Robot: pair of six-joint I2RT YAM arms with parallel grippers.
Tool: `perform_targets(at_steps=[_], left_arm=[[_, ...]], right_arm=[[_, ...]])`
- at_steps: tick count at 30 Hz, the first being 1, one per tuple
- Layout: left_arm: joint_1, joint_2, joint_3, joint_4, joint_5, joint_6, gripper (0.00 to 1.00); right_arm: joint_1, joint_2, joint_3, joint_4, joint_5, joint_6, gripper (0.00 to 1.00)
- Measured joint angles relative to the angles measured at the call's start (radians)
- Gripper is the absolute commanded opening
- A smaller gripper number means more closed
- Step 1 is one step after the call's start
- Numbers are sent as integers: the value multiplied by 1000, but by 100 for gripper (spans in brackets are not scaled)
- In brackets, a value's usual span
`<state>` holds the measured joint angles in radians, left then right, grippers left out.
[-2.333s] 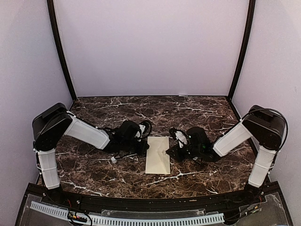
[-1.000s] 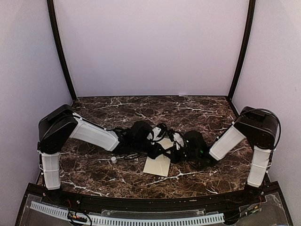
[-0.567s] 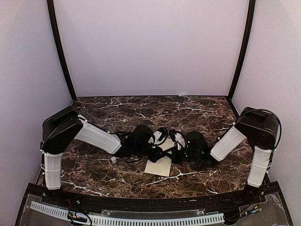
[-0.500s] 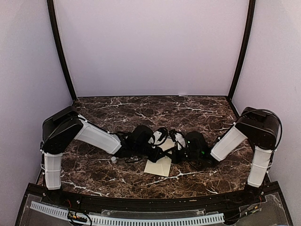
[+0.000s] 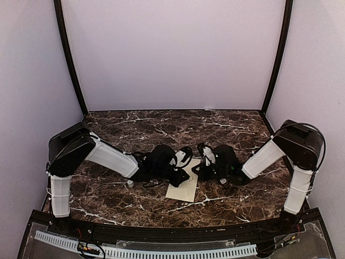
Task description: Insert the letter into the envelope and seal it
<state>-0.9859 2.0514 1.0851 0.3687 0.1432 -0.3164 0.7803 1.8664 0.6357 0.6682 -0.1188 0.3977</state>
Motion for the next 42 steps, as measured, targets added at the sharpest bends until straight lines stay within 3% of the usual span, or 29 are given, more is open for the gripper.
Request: perform_targets(at_steps=[19,26,42], left_arm=[[-10,-2,-1,0,-79,32,6],[-10,-2,0,0,-86,25,6],[-10,-2,1,-1,-81,23,6]], right_arm=[[-2,-25,-54,40,-28,3,0],[64,-74,-108,31,-66,5,0],[97,-69,-75,-11,-58,-14,0]])
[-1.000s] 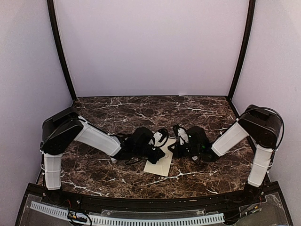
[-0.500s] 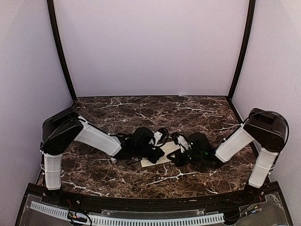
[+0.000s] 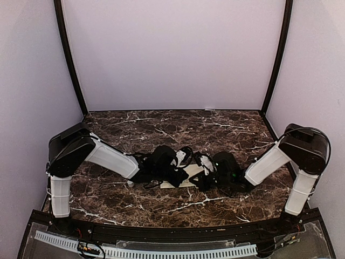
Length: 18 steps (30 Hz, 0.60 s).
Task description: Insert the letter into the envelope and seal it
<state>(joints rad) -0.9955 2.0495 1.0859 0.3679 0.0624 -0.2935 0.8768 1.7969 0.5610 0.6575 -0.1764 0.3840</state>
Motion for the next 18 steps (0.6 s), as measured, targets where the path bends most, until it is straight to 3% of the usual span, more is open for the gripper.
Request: perform_targets(at_steps=[18], left_arm=[[0,0,6,-14,-10,11,6]], right_arm=[[-19,52,8,82,44,-6,0]])
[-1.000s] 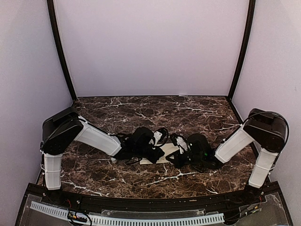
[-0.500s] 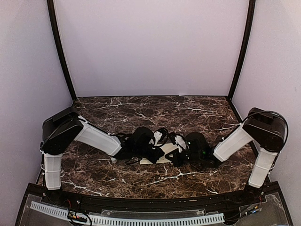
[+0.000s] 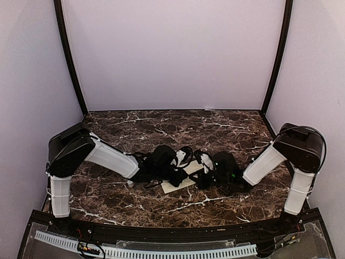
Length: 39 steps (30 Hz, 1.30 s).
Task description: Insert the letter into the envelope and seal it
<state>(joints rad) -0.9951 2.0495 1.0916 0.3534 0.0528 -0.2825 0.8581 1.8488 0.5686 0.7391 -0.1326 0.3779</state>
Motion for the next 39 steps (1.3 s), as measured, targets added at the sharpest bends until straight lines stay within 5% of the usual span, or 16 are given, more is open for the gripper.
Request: perform_targets(at_steps=[18,39], left_arm=[[-12,-125,-178,26,-46,-21,6],[-156,-208,-143,-68,-150,-145,7]], right_arm=[[0,24,27,3,61,45,0],[69,18,56,-68,224,182,0]])
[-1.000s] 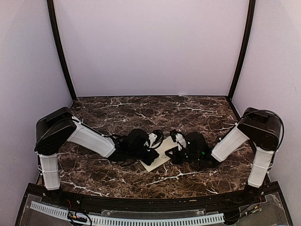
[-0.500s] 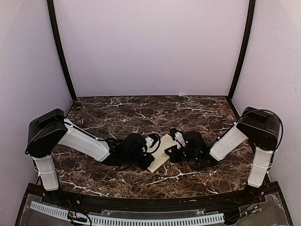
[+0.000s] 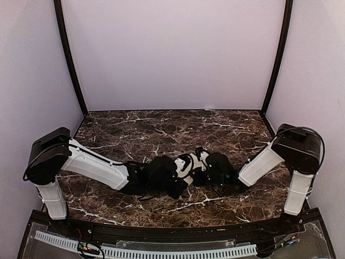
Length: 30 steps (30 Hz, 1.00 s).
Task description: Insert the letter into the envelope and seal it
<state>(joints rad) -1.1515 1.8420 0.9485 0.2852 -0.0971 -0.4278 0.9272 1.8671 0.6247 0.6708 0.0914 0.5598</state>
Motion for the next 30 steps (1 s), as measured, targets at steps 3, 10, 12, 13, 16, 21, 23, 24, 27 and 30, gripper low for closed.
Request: perform_targets(at_steps=[3,10,12,13,16,21,23,24,27,30], left_arm=[[-6,45,57,6,-30,-13,7],[-3,145,86,10,-132,-29,6],[-3,156,99,13,-154,-30,6],[-3,161,109,13,-166,-31,6],[-3,171,113,14,-187,-37,6],[-5,166,71,68,-219,-55,5],[-5,145,27,98,-235,-59,5],[-5,132,4,107,-243,-61,5],[-5,99,-56,135,-263,-64,5],[-5,73,-104,164,-270,-63,5]], right_arm=[[9,0,4,-7,21,15,0],[26,11,14,-6,47,44,0],[30,20,18,4,54,52,0],[33,24,19,11,57,56,0],[40,30,18,25,67,70,0],[47,30,7,42,74,92,0],[54,26,1,43,76,99,0],[59,23,-2,41,78,102,0],[74,16,-2,29,79,110,0],[84,12,7,4,86,116,0]])
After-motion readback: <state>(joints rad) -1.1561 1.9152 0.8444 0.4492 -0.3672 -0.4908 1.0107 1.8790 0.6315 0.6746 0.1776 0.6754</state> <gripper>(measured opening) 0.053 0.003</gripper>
